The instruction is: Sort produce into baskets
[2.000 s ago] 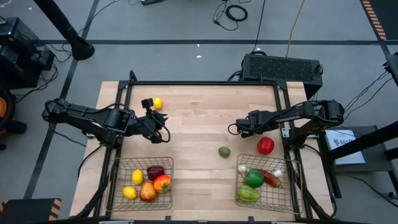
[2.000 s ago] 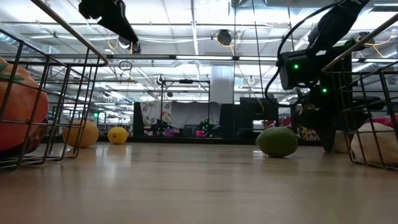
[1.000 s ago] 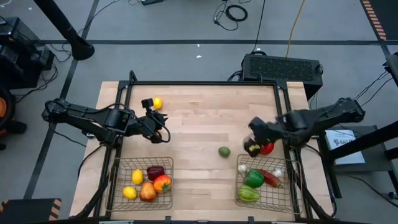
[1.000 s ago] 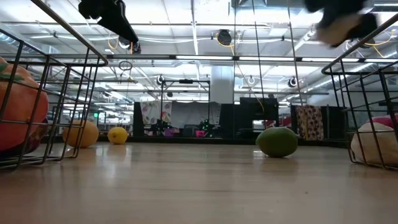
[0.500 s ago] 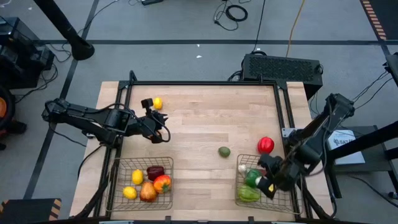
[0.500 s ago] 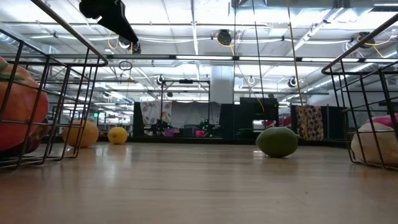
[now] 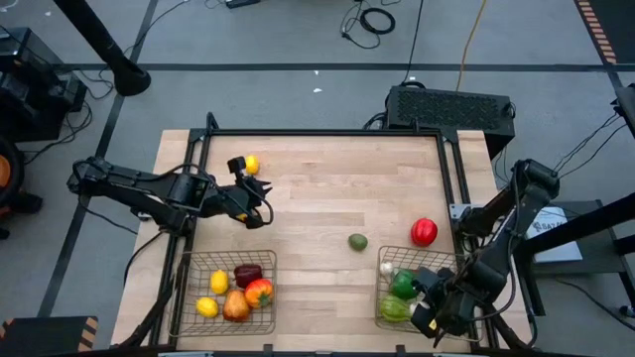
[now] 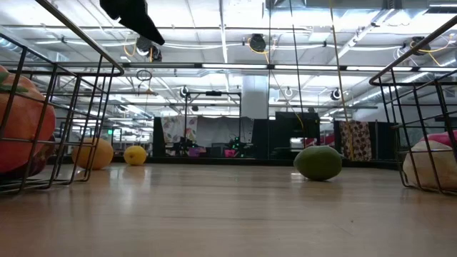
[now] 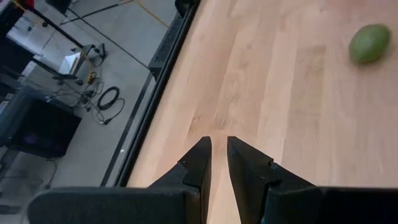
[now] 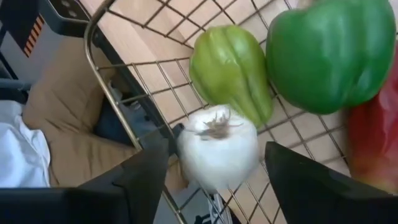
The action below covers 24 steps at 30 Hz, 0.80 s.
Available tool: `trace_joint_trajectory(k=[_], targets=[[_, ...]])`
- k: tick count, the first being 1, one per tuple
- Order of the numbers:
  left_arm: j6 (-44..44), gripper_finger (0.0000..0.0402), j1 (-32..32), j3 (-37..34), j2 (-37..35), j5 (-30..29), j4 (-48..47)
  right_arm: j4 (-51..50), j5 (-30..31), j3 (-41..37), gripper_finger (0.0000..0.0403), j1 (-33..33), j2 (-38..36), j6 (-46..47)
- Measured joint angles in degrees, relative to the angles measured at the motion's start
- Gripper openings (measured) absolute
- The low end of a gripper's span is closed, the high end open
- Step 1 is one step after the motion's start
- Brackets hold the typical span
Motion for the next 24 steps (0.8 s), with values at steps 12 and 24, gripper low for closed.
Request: trace_joint_trajectory(k=[12,24], targets=[[-1.03,0.0061,-0.02,0.00,4.34,3.90,0.64,-5.02,4.14,0.00,0.0281,-2.65,0.01,-0.74],[0.78,0.0061,-0.01,0.00,7.61,3.88,0.60,-24.30,7.29,6.27,0.0263,-25.00,-0.06,-13.99]])
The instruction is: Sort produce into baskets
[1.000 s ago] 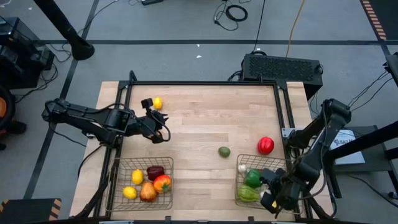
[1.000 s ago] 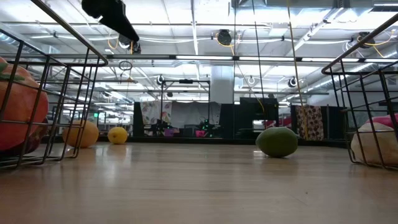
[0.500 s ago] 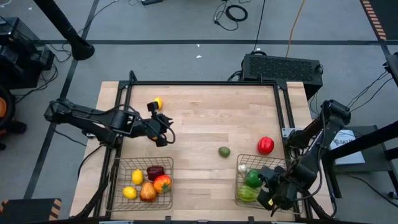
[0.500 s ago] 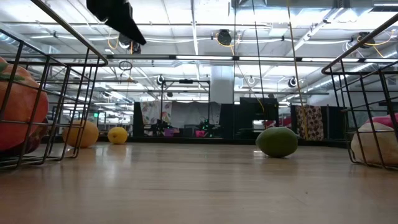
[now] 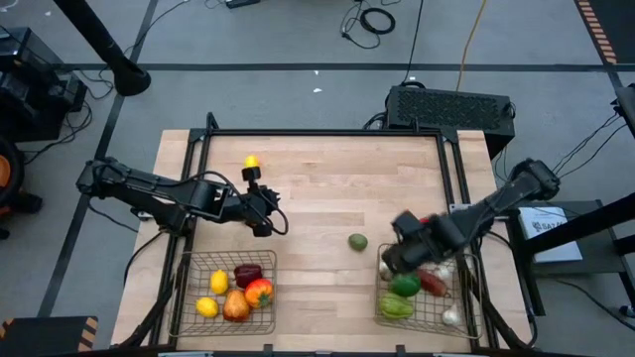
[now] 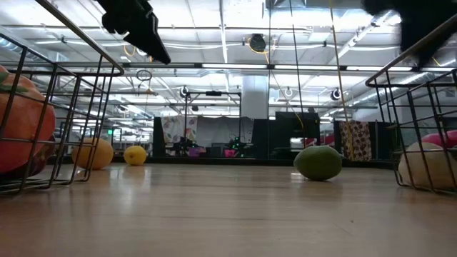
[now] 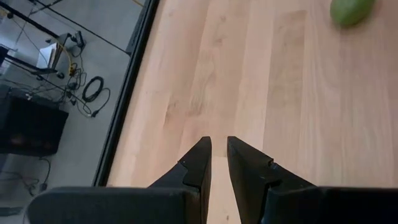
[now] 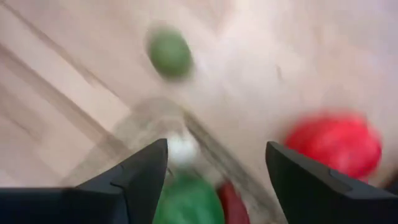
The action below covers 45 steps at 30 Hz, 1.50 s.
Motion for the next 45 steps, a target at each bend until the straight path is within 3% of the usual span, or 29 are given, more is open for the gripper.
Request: trace_joint_trajectory(k=[6,11,15,22,30,35,45], targets=[[2.91,0.0061,-0.01,0.00,0.00,0.00,0.01,-3.15,5.80,10.66,0.0255,-6.96,-0.02,-13.03],[5.95,0.0061,-0.01,0.00,0.00,-0.27,0.21,-17.16,7.29,15.80,0.0244,-12.78,-0.06,-14.97],[8.87,0.0061,0.02,0.00,0.00,-0.58,1.38,-17.43,6.98,14.62,0.0231,-18.68,-0.98,-18.75],[15.01,0.0061,1.80,0.00,0.00,3.39,14.58,-17.72,5.26,13.49,0.0196,-31.92,3.87,-27.95],[15.88,0.0061,1.95,0.00,0.00,4.47,8.37,-17.86,3.77,3.94,0.0176,-42.57,4.37,-36.32],[13.24,0.0061,1.97,0.00,0.00,4.58,5.04,-17.84,-2.31,-4.74,0.0176,-44.31,0.96,-33.62],[11.19,0.0061,1.97,0.00,0.00,4.84,5.11,-17.78,-12.76,-13.28,0.0176,-37.74,-0.35,-27.55]])
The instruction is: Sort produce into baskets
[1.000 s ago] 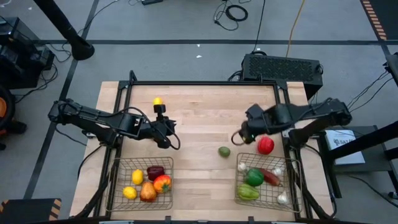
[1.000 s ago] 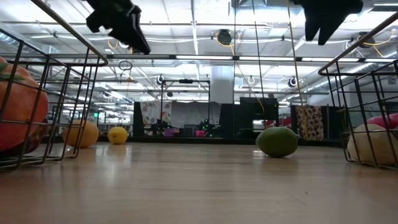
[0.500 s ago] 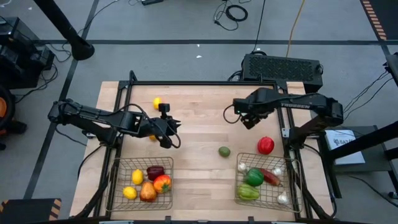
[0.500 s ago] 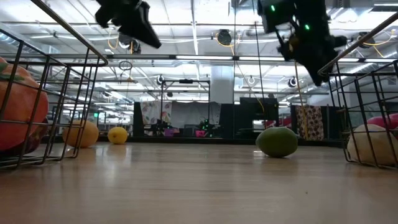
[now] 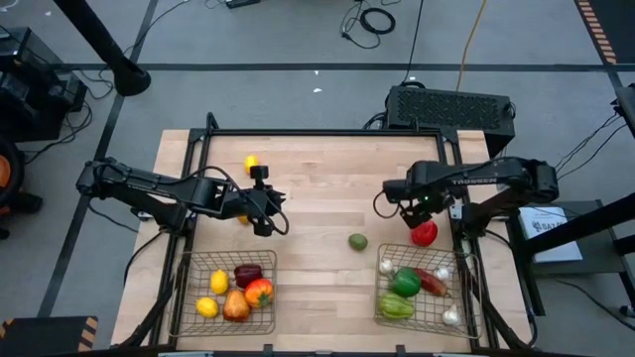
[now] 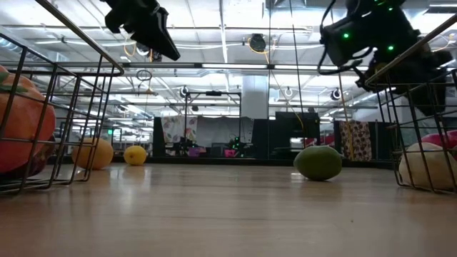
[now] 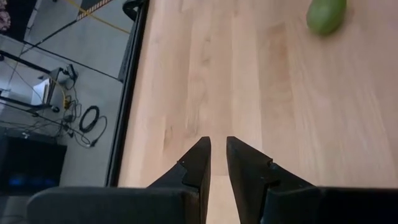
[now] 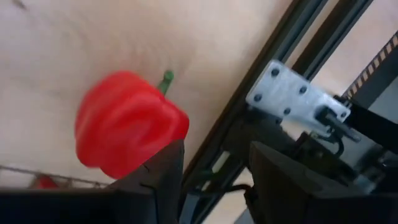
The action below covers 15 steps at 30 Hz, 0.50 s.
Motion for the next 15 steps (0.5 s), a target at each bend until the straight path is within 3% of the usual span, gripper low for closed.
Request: trace_joint_trajectory(k=[6,15], targets=[[-1.43,0.0061,-0.15,0.00,0.00,0.21,0.00,0.44,-3.15,-2.67,0.0154,4.15,0.00,1.11],[-2.47,0.0061,-0.20,0.00,0.00,1.50,-0.15,6.49,-4.60,-5.97,0.0091,4.73,-0.02,1.47]])
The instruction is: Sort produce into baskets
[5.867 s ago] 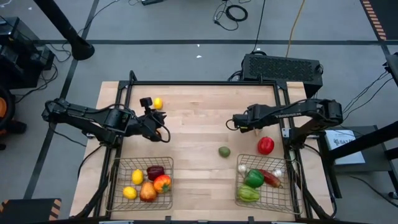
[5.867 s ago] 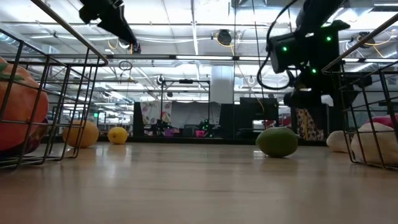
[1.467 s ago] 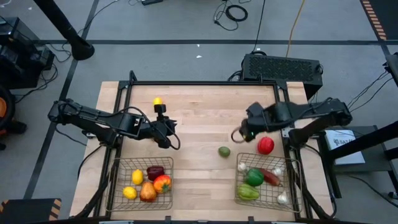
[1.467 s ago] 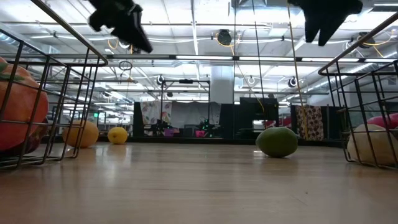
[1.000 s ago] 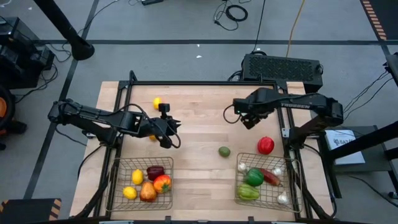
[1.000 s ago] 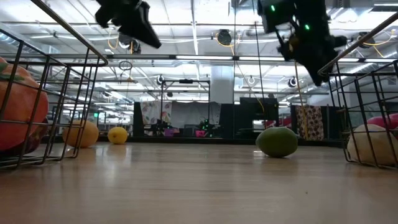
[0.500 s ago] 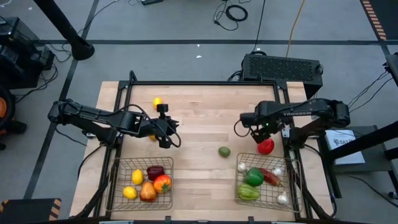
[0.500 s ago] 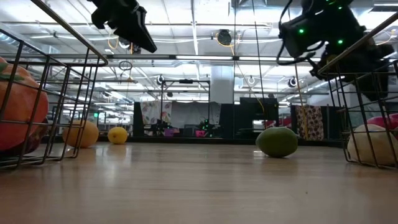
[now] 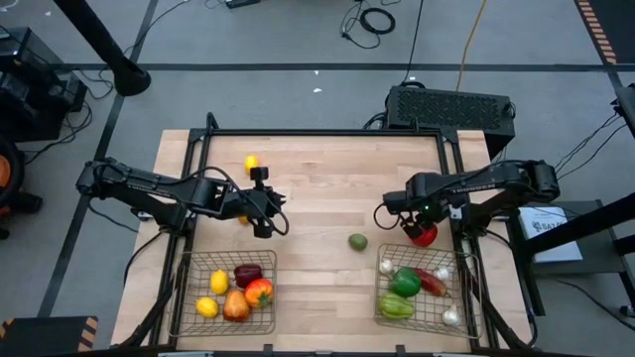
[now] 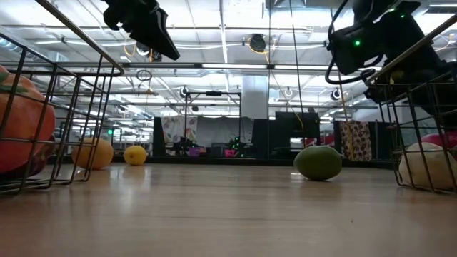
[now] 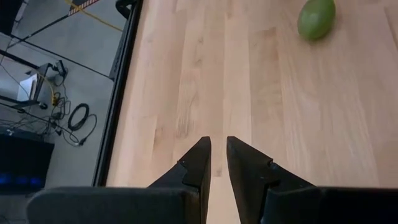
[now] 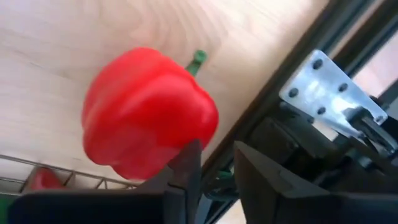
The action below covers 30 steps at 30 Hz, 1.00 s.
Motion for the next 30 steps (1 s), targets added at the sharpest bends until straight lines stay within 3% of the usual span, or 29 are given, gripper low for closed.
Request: trace_joint_trajectory(k=[18,21,26,30], targets=[[0.01,0.0061,0.00,0.00,0.00,-0.01,-0.38,22.49,0.70,0.69,0.0035,-0.46,0.11,-7.20],[0.00,0.0061,0.00,0.00,0.00,-0.01,-0.38,18.15,0.48,3.53,0.0031,-0.46,0.11,-6.90],[0.00,0.0061,0.00,0.00,0.00,-0.01,-0.38,0.98,0.50,10.16,0.0021,0.69,0.09,-2.12],[0.00,0.0061,0.00,0.00,0.00,-0.01,-0.37,-6.91,0.31,10.25,0.0013,3.04,0.06,2.25]])
